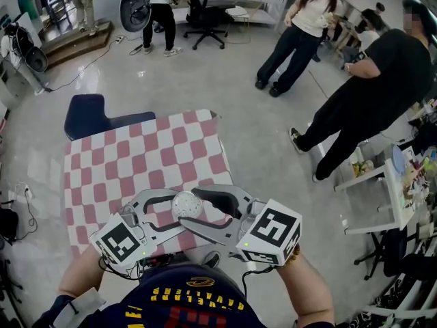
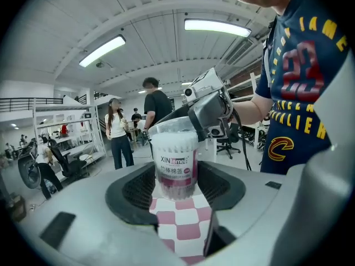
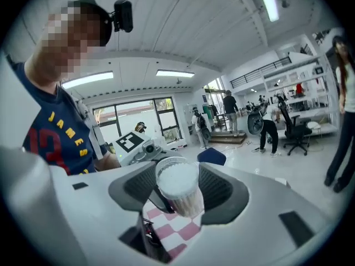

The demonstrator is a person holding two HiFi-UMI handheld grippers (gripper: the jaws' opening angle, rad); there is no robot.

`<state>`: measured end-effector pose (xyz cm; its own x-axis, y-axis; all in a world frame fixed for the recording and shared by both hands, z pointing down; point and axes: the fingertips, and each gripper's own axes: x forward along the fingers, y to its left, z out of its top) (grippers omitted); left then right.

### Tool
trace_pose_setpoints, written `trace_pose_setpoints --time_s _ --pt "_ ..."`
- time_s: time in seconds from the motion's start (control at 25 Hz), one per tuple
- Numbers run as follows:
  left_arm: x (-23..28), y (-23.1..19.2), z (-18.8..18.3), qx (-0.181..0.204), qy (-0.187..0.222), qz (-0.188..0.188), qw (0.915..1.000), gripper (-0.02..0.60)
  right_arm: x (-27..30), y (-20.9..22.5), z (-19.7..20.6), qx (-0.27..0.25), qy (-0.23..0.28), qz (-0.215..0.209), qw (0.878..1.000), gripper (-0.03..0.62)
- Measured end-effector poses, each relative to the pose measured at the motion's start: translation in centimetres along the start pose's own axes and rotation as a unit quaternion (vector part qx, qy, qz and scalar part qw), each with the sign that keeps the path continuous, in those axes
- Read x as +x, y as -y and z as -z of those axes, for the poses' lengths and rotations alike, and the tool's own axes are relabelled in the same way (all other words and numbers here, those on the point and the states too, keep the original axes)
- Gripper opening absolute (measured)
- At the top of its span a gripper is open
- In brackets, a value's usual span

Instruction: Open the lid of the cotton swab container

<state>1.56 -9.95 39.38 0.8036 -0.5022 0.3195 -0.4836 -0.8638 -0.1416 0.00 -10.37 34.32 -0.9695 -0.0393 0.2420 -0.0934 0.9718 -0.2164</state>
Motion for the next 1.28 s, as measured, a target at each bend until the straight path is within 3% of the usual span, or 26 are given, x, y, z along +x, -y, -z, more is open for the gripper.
trace_pose_setpoints --time_s 0.2,0.68,0.96,1.28 --pt "0.4 0.0 0.0 -0.006 0.01 0.006 0.9999 0.242 -0.4 0.6 -0.1 0.06 0.011 -0.017 0.998 0.249" --pt "0.2 -0.3 0.6 -0.016 0.011 -0.001 0.9998 0.242 -1.7 2.5 -3.3 0.038 0.063 0.027 0.997 0.249" --pt "0.3 0.3 0.3 -0.013 0.01 0.005 0.9998 0.242 -2.8 5.2 -4.5 0.077 0.105 0.067 0.989 0.249" --pt "0.2 1.0 -0.5 -0.014 0.03 0.011 0.9994 0.242 -3.0 7.7 -3.3 0.089 0.097 0.101 0.986 0.249"
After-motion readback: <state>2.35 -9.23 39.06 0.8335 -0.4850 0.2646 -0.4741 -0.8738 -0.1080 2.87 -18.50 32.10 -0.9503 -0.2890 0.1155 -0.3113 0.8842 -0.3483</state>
